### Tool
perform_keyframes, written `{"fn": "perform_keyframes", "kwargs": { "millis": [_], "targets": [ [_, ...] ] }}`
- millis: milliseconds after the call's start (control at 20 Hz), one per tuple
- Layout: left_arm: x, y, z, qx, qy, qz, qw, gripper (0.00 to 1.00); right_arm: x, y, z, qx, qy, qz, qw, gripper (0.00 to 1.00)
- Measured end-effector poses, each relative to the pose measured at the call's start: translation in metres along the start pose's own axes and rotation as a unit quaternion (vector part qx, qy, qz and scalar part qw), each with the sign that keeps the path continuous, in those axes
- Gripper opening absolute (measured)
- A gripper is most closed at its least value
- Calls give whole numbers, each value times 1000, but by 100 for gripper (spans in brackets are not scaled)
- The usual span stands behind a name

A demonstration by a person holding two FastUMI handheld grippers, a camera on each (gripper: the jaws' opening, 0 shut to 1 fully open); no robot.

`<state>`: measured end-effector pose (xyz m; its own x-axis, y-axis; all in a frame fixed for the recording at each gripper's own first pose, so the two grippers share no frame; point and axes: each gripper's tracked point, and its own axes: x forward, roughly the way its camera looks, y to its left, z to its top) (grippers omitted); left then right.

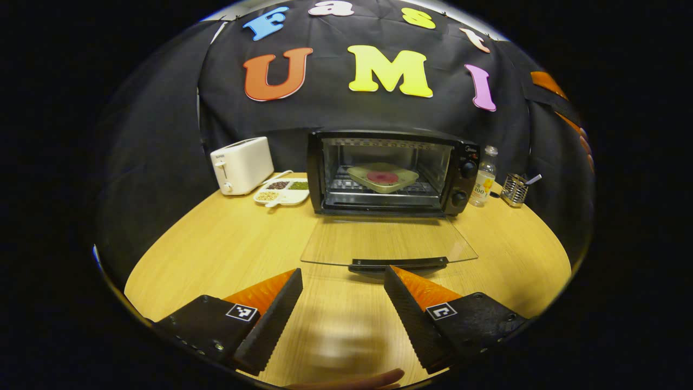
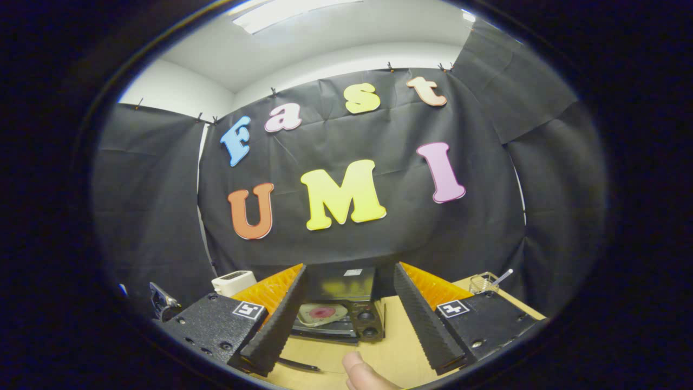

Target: Open the electric oven with the left hand, put the food in, and close the electric oven.

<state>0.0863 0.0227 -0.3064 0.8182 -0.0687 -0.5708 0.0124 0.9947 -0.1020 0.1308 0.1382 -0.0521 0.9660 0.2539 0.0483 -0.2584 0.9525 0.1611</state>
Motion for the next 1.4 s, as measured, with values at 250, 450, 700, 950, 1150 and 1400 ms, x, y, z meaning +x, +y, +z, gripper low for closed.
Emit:
{"fn": "perform_keyframes", "kwargs": {
  "millis": [250,450,700,950,1150,1400],
  "targets": [
    [20,-31,-18,11,37,-23,999,97,-11,-38,11,-5,-5,-15,1000,100],
    [37,-43,-34,23,75,-32,996,97,-18,-66,12,-15,-9,-31,999,100],
    [50,-51,-46,10,113,-45,993,97,-19,-86,9,-28,-10,-32,999,100],
    [58,-60,-45,11,124,-57,991,97,-14,-95,1,-34,2,-33,999,96],
    [56,-63,-39,21,120,-54,991,97,-14,-100,2,-35,0,-37,999,96],
    [50,-63,-20,19,96,-61,993,98,-11,-110,-6,-36,11,-51,998,96]
  ]
}}
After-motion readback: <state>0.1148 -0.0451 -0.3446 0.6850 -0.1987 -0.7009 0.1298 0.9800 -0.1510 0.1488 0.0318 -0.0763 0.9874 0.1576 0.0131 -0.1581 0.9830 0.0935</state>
